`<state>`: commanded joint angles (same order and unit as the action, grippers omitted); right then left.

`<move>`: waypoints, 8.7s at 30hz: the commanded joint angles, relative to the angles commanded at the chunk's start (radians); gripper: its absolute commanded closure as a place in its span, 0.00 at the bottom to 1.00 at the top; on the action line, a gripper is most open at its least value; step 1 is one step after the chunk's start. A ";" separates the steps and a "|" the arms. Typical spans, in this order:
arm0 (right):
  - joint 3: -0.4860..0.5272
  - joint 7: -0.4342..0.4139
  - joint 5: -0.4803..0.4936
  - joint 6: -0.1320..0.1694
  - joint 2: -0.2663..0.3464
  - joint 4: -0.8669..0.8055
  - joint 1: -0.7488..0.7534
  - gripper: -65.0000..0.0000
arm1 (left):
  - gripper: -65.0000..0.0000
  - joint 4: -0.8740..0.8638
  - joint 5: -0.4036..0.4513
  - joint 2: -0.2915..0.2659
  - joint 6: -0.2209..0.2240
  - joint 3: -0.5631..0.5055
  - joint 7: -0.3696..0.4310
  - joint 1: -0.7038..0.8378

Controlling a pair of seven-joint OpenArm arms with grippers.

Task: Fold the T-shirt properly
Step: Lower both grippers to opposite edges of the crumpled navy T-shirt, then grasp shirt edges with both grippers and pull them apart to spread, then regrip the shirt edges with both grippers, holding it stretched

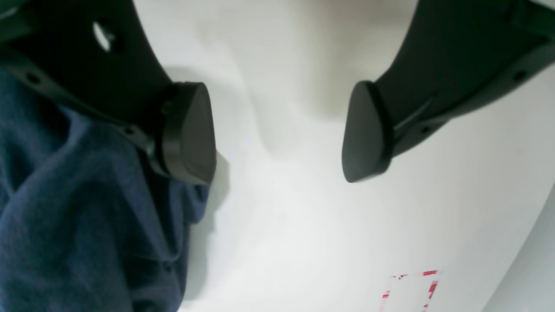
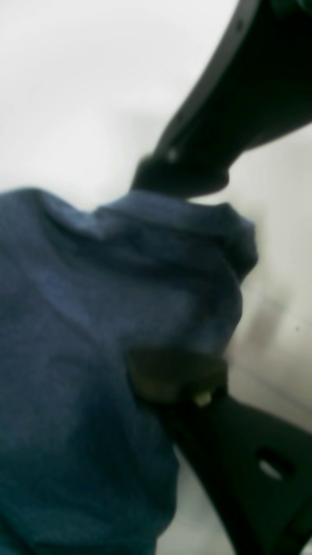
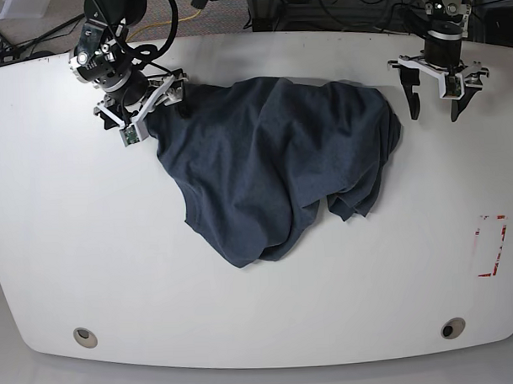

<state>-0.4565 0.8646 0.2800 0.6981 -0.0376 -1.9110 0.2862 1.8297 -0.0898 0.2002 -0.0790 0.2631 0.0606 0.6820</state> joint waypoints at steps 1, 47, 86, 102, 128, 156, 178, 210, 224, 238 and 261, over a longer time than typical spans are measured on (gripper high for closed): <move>-0.002 0.021 0.029 0.000 0.018 0.014 -0.014 0.20 | 0.34 0.002 0.000 0.000 0.000 0.000 -0.003 -0.005; -0.075 0.183 0.180 0.000 0.043 0.408 -0.322 0.98 | 0.33 -0.120 0.005 -0.008 -0.112 -0.091 -0.219 -0.213; -0.074 0.176 0.176 -0.022 0.193 0.433 -0.664 0.99 | 0.98 0.017 0.129 -0.020 -0.298 -0.006 -0.540 -0.493; -0.068 0.176 -0.018 -0.021 0.222 0.526 -1.145 0.99 | 0.98 0.133 0.138 -0.017 -0.347 0.133 -0.890 -0.927; 0.000 0.178 -0.009 -0.015 0.216 0.253 -0.764 0.99 | 0.98 0.129 0.129 0.083 -0.516 0.229 -1.054 -0.764; -0.094 0.181 -0.009 -0.015 0.114 0.095 -0.126 0.95 | 0.59 0.081 0.140 0.006 -0.619 0.416 -0.988 -0.333; -0.089 0.183 0.144 -0.016 0.123 0.287 -0.359 0.08 | 0.35 0.078 0.138 0.006 -0.619 0.422 -0.990 -0.379; 0.241 -0.147 0.150 -0.018 0.252 0.930 -0.618 0.66 | 0.32 0.055 0.132 -0.021 -0.619 0.600 -0.994 -0.537; 0.247 -0.147 0.144 -0.024 0.249 0.872 -0.603 1.00 | 0.09 -0.347 0.130 0.041 -0.619 0.655 -0.990 -0.720; 0.249 -0.147 0.149 -0.016 0.244 0.872 -0.592 1.00 | 0.09 -0.571 0.091 0.084 -0.619 0.647 -0.973 -0.786; 0.249 -0.147 0.149 -0.016 0.241 0.870 -0.591 1.00 | 0.09 -0.520 -0.181 0.152 -0.619 0.591 -0.971 -0.729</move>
<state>-0.2079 0.7173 0.4289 0.6820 0.2033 -1.0411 -0.3046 1.3096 -0.2708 0.3521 -0.6981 0.8539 -0.9106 -0.0468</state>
